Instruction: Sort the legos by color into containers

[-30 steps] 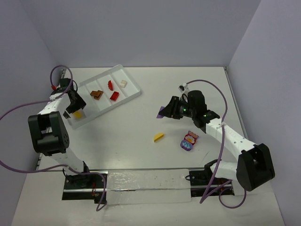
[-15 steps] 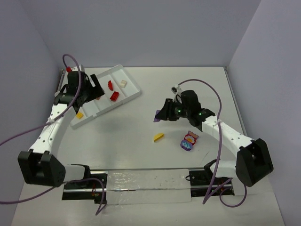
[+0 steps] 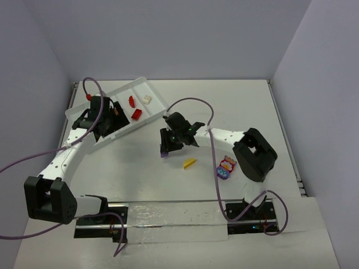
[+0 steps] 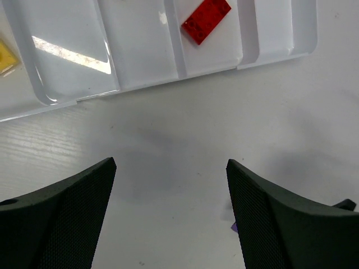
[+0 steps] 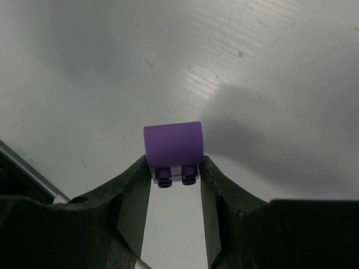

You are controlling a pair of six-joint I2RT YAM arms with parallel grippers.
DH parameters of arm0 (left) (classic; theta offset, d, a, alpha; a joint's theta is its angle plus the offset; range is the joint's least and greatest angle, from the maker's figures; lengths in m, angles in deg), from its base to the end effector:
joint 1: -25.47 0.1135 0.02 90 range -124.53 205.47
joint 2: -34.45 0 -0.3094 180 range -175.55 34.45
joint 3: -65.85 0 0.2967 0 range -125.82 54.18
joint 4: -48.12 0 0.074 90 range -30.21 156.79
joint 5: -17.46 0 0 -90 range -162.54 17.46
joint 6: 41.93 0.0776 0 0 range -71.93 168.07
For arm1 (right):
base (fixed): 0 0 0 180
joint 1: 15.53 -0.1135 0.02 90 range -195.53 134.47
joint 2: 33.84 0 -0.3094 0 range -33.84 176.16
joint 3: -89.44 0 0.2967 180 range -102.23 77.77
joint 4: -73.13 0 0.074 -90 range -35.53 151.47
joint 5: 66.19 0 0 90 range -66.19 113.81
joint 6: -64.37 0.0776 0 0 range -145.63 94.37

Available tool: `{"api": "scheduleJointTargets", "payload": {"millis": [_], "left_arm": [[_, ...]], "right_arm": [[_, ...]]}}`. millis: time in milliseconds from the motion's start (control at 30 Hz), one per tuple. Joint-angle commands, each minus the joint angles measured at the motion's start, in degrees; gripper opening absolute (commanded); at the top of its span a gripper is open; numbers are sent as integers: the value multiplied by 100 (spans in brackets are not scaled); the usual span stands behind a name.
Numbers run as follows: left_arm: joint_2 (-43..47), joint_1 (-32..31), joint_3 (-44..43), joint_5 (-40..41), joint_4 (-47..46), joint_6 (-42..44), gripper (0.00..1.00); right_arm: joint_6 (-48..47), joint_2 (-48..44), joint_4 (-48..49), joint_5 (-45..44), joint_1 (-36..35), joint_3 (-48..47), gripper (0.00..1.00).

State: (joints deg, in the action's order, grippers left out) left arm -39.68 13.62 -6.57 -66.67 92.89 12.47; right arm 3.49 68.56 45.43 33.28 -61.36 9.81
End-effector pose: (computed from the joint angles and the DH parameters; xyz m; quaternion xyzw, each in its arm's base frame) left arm 0.3305 -0.0612 0.2926 -0.2094 0.9038 -0.1054 0.3581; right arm 0.3085 0.3359 0.1847 -0.1639 0.9239 0.2667 0.2202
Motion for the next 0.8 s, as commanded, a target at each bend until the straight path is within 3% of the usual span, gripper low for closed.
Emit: {"api": "scheduleJointTargets", "payload": {"millis": [0, 133, 200, 433, 533, 667, 767], "left_arm": [[226, -28, -33, 750, 68, -422, 87], [421, -33, -42, 1164, 92, -603, 88], [499, -35, -49, 1069, 67, -535, 89], [399, -189, -120, 700, 187, -253, 87], [303, -504, -121, 592, 241, -264, 86], [-17, -1034, -90, 841, 644, -951, 89], [-286, -1309, 111, 1091, 874, -2121, 94]], "right_arm": [[84, 607, -52, -68, -297, -940, 27], [226, 1025, -82, -20, -456, -1452, 61], [291, 1102, -145, -38, -471, -1563, 71], [101, 95, -163, -29, -328, -1136, 73], [24, -904, -145, -296, -39, -505, 75], [54, -1665, 30, -292, 867, 616, 75], [3, -2095, 82, -226, 1333, 1057, 76]]}}
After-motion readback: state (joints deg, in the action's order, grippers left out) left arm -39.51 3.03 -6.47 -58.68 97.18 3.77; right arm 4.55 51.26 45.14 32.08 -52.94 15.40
